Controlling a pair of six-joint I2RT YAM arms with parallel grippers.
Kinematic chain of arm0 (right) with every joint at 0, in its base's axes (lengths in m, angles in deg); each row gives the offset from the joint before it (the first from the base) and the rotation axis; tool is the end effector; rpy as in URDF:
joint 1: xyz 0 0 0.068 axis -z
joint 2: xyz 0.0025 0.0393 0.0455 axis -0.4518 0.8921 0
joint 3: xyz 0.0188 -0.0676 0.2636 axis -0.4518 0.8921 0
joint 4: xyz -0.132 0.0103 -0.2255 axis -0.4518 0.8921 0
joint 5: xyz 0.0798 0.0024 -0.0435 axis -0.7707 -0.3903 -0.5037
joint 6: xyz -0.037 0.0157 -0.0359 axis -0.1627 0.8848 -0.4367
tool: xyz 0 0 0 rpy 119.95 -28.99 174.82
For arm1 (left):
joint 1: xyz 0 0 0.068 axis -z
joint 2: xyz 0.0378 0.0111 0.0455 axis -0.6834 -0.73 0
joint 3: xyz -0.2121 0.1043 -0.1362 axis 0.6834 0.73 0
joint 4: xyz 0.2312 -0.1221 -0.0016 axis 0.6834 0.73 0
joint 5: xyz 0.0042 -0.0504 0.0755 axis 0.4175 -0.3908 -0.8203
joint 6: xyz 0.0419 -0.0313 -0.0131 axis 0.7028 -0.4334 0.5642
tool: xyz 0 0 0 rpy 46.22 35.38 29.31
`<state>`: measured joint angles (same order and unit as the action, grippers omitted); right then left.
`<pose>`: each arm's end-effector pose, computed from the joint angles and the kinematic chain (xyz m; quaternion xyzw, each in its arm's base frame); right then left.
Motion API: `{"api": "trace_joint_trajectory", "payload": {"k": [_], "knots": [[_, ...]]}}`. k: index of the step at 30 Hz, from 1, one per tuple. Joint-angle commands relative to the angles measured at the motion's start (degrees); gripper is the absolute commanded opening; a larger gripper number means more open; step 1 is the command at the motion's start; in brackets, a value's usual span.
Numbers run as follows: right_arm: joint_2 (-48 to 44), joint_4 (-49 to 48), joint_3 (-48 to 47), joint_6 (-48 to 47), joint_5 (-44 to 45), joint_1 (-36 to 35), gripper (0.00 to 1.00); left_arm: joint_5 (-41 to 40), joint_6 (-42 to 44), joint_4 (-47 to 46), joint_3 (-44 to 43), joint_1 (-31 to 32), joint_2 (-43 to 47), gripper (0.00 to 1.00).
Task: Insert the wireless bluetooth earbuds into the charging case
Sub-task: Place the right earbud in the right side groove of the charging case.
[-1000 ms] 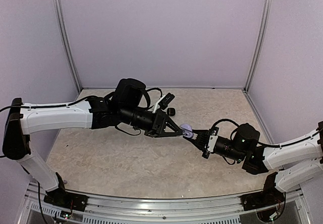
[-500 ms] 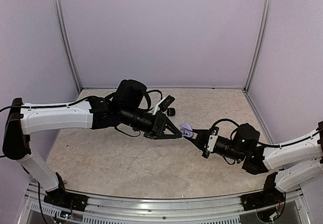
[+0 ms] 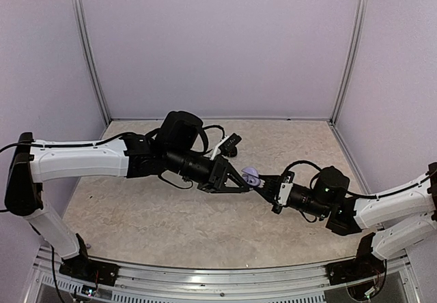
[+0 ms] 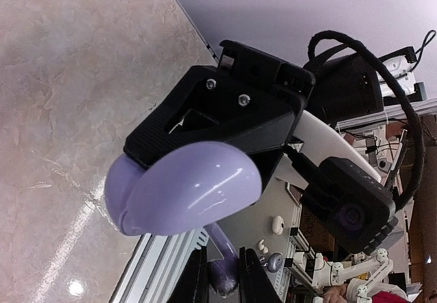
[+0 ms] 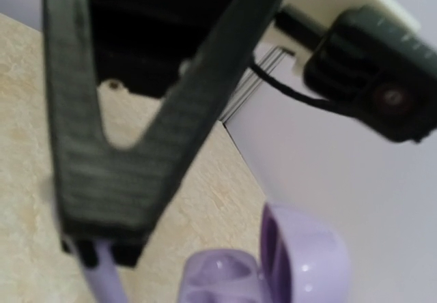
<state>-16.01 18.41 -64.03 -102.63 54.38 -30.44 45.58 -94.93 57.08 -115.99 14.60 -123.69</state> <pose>0.1301 0.2088 0.2163 -0.5277 0.4530 0.1641 0.6995 0.1804 -0.3247 0.2906 0.2599 0.7960 -0.5379 0.0972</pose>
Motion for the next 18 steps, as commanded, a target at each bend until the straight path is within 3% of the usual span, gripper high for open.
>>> {"api": "trace_joint_trajectory", "payload": {"k": [1, 18], "knots": [[0.55, -1.67, -0.89, 0.08, 0.04, -0.96, 0.00, 1.90, 1.41, -2.91, -2.57, 0.86, 1.59, 0.00], [-1.00, -1.49, -0.89, -0.05, -0.63, -1.08, 0.00, -2.78, 0.67, 0.49, -1.96, -1.11, 0.70, 0.00]]}}
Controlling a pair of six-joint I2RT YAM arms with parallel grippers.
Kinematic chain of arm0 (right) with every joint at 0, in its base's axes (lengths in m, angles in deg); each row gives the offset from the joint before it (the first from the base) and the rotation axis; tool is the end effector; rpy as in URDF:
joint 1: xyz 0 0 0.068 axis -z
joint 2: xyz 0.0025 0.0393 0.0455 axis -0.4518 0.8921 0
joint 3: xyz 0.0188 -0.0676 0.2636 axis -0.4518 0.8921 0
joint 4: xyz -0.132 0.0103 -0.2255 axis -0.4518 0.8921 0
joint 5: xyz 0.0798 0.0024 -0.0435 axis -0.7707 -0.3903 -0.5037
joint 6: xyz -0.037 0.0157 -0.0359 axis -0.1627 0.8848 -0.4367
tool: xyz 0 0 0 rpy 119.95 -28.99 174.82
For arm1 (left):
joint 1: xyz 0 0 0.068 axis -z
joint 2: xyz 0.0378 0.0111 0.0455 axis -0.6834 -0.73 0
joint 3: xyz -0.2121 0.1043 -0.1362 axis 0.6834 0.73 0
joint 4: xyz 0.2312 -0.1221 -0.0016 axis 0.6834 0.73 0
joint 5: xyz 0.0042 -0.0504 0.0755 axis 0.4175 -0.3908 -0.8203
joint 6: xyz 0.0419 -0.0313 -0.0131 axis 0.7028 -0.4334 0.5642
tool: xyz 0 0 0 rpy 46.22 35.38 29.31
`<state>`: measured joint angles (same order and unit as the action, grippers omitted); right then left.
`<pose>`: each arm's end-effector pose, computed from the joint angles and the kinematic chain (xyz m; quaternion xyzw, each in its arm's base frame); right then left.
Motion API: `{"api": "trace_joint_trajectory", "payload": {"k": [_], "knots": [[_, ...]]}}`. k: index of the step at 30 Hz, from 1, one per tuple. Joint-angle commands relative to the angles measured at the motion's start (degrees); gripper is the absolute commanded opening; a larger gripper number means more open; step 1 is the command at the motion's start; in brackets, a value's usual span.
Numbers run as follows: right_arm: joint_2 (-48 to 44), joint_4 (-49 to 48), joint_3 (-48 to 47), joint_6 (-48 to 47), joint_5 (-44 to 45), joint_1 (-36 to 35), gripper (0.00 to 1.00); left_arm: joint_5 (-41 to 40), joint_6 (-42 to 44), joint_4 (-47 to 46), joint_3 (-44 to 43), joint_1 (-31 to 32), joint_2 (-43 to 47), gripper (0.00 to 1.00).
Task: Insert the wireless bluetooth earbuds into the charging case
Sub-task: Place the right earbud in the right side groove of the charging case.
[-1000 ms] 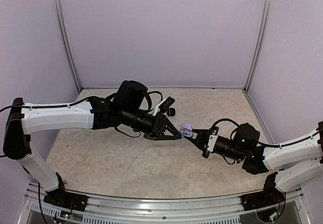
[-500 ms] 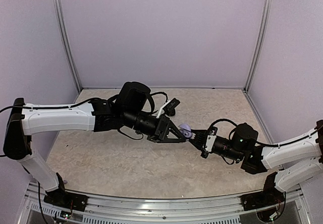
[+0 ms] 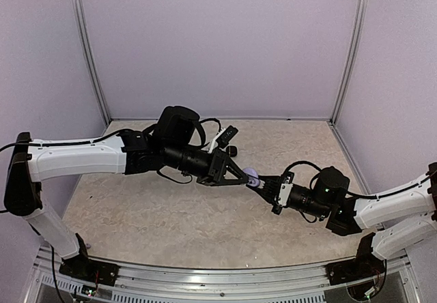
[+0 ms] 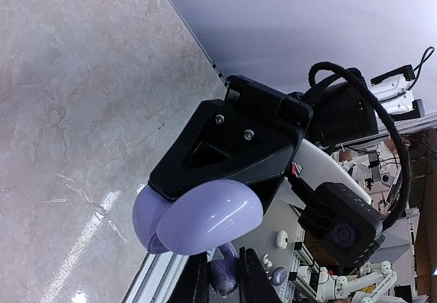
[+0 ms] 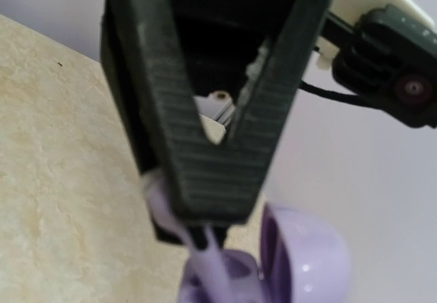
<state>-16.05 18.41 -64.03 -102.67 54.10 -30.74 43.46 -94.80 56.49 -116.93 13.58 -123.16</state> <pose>0.1288 0.2095 0.2165 -0.5300 0.4499 0.1673 0.6990 0.1875 -0.3216 0.3000 0.2489 0.7947 -0.5387 0.1277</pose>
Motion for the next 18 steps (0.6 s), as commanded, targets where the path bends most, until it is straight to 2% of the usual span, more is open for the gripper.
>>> {"api": "trace_joint_trajectory", "payload": {"k": [1, 18], "knots": [[-0.96, -1.54, -0.89, -0.05, -0.28, -0.81, 0.00, -0.81, 0.54, 1.19, -0.88, -0.13, 0.16, 0.00], [-0.26, -2.23, -0.88, -0.64, -0.46, -0.99, 0.00, -4.33, -0.89, 6.58, -2.58, -0.48, -1.74, 0.00]]}}
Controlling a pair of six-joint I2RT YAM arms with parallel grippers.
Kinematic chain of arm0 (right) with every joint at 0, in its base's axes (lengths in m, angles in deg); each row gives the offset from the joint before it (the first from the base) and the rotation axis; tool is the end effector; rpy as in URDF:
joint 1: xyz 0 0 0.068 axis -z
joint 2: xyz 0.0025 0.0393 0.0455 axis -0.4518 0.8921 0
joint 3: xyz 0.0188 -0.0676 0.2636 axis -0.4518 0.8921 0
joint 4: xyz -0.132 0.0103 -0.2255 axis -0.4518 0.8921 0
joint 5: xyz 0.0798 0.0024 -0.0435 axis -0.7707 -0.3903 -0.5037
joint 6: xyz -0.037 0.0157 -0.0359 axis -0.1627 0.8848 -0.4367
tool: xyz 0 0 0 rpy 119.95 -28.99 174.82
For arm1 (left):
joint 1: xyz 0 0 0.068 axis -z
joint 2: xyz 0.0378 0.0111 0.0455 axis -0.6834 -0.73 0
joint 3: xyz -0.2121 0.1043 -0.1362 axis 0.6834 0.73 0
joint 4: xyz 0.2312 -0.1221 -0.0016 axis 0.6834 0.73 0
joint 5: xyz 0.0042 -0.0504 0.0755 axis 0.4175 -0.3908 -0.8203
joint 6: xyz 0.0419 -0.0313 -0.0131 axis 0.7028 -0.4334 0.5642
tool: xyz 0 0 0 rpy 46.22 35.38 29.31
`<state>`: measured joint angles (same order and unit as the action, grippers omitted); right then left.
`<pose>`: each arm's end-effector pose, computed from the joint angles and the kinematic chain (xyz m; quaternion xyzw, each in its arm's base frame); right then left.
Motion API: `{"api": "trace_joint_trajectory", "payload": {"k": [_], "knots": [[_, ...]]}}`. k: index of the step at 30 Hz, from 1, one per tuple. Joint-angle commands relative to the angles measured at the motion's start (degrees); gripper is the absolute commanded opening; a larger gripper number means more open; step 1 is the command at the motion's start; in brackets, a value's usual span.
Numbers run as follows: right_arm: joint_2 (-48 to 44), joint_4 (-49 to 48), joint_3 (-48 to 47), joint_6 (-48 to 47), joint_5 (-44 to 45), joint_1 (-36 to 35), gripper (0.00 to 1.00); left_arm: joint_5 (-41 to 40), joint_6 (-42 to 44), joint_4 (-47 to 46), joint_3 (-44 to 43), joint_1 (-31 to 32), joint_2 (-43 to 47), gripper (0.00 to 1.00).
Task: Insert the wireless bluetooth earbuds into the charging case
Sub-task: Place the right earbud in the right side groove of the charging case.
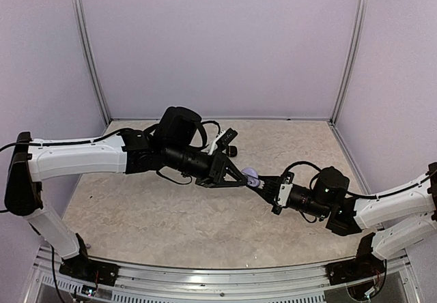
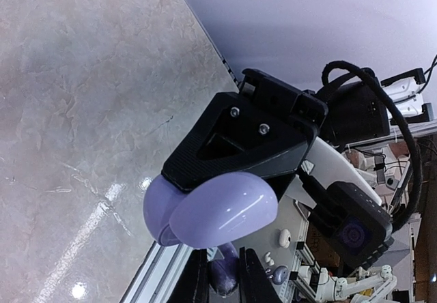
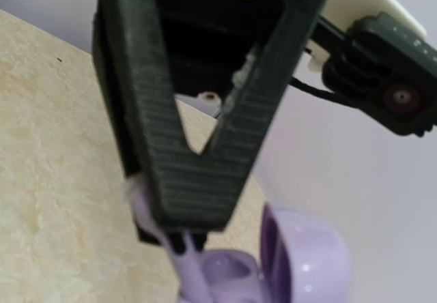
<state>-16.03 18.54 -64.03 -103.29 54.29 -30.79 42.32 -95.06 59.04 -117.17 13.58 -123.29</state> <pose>0.1287 0.2096 0.2161 -0.5326 0.4484 0.1626 0.6992 0.1874 -0.3203 0.2964 0.2386 0.8092 -0.5234 0.1200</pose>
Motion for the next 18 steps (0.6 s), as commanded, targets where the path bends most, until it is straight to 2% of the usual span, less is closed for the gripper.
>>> {"api": "trace_joint_trajectory", "payload": {"k": [1, 9, 14, 18], "knots": [[-0.16, -2.38, -0.97, -0.15, -0.57, -1.09, 0.00, -3.35, -1.12, 4.17, -2.65, -0.58, -2.20, 0.00], [-0.49, -4.19, -0.08, 0.88, -0.80, -1.68, 0.00, -3.75, -4.04, 2.81, -2.92, -0.64, -4.81, 0.00], [0.00, -5.42, 0.28, 2.69, -1.92, -1.67, 0.00, -3.62, -4.01, 2.49, -4.14, -0.57, -6.24, 0.05], [0.48, -7.76, 1.26, 5.01, -2.15, -1.68, 0.00, -3.88, -3.16, 2.47, -4.76, -0.26, -6.41, 0.14]]}}
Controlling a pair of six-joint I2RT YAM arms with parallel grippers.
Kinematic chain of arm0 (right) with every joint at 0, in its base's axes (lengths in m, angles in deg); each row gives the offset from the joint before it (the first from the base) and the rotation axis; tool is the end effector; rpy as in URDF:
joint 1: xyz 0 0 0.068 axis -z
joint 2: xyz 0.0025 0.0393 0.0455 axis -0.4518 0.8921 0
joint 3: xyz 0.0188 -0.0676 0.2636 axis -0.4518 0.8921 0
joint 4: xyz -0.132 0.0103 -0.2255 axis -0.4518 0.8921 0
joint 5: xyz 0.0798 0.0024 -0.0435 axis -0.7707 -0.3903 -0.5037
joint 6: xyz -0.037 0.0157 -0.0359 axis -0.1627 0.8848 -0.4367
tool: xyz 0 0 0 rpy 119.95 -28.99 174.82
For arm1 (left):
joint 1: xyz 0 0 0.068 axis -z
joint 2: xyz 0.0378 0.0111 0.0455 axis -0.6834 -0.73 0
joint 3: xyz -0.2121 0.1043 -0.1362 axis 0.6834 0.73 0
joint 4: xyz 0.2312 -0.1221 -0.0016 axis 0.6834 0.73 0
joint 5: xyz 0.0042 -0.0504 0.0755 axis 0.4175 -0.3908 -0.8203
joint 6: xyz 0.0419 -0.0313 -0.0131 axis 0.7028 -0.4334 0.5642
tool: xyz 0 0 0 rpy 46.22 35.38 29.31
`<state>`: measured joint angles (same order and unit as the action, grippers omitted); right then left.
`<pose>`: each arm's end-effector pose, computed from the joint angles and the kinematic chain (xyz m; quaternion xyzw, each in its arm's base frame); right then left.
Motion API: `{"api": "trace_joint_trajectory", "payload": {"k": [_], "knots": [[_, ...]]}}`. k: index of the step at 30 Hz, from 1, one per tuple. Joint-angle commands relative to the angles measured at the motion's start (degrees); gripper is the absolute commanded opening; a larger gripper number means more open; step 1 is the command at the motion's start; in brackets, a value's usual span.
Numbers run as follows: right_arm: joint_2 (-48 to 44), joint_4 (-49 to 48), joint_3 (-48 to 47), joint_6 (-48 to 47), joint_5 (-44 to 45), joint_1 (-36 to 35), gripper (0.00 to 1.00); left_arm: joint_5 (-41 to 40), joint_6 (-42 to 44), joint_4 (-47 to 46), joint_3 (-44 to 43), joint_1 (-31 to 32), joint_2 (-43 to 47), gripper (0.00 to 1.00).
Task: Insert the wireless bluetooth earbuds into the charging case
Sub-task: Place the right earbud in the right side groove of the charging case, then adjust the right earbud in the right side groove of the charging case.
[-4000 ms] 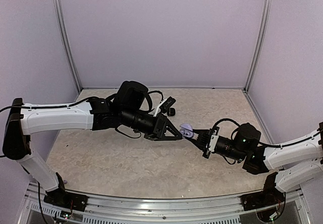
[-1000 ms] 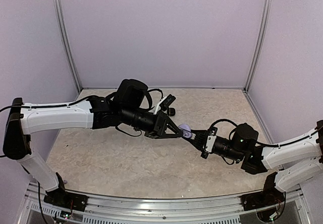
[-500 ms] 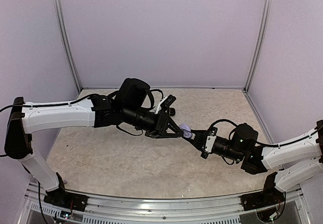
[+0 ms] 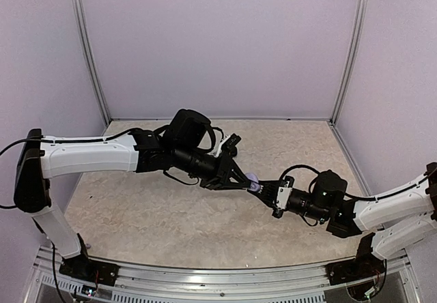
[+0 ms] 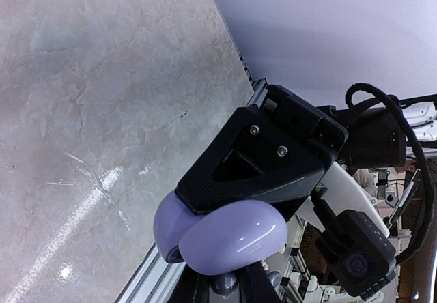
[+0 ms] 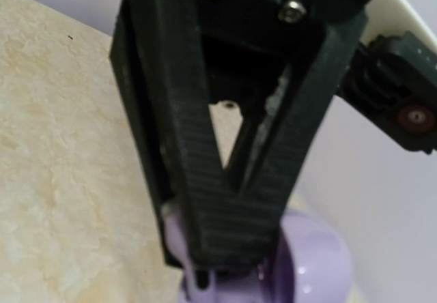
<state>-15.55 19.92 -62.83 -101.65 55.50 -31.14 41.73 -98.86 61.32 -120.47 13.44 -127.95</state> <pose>0.1268 0.2080 0.2051 -0.5357 0.4736 0.1645 0.6794 0.1979 -0.3341 0.2831 0.2018 0.8337 -0.5066 0.0871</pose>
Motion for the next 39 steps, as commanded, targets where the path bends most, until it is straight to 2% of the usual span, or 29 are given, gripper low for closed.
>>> {"api": "trace_joint_trajectory", "payload": {"k": [1, 6, 11, 17, 18, 20, 22, 23, 29, 32, 35, 37, 39], "knots": [[0.19, -9.72, 0.24, 4.07, -3.47, -1.33, 0.00, -3.26, 0.91, 0.09, -1.60, 0.01, -1.58, 0.17], [1.40, -12.70, 1.11, 6.51, -3.76, -1.31, 0.00, -3.61, 1.82, -0.11, -1.90, 0.40, -0.73, 0.30], [2.42, -14.73, 1.64, 8.10, -3.62, -1.24, 0.00, -4.00, 2.70, 0.18, -1.89, 0.51, 0.44, 0.36], [3.83, -17.88, 2.24, 10.17, -4.14, -1.03, 0.00, -6.04, 4.22, -0.91, -0.21, 0.92, 3.40, 0.50], [3.86, -18.40, 2.46, 10.69, -4.28, -0.92, 0.00, -6.59, 4.69, -1.46, 0.52, 0.97, 4.65, 0.53], [3.50, -19.11, 2.79, 11.64, -4.61, -0.64, 0.00, -7.26, 5.76, -2.24, 1.73, 1.09, 6.53, 0.68], [2.99, -19.04, 2.97, 12.10, -4.94, -0.48, 0.00, -7.93, 7.44, -2.20, 2.24, 1.62, 8.15, 0.95], [2.66, -18.90, 3.12, 12.27, -5.18, -0.39, 0.00, -8.37, 8.49, -1.90, 2.26, 1.99, 8.60, 0.98], [0.14, -17.81, 3.83, 14.30, -6.03, 0.11, 0.00, -14.61, 13.30, -2.37, 3.81, 3.17, 12.57, 0.99], [-1.97, -16.82, 4.10, 16.84, -8.48, 0.74, 0.00, -21.89, 20.06, -2.97, 4.77, 4.28, 16.78, 0.99], [-3.82, -14.94, 3.94, 19.34, -12.05, 1.10, 0.00, -28.11, 28.75, -9.58, 10.49, 5.80, 22.91, 0.99], [-4.72, -12.87, 3.48, 20.83, -15.12, 1.28, 0.00, -27.14, 30.68, -16.29, 16.85, 5.03, 28.76, 0.99], [-5.54, -10.53, 2.79, 22.67, -18.43, 1.47, 0.00, -23.96, 34.53, -18.87, 20.31, 4.66, 32.71, 0.99]]}}
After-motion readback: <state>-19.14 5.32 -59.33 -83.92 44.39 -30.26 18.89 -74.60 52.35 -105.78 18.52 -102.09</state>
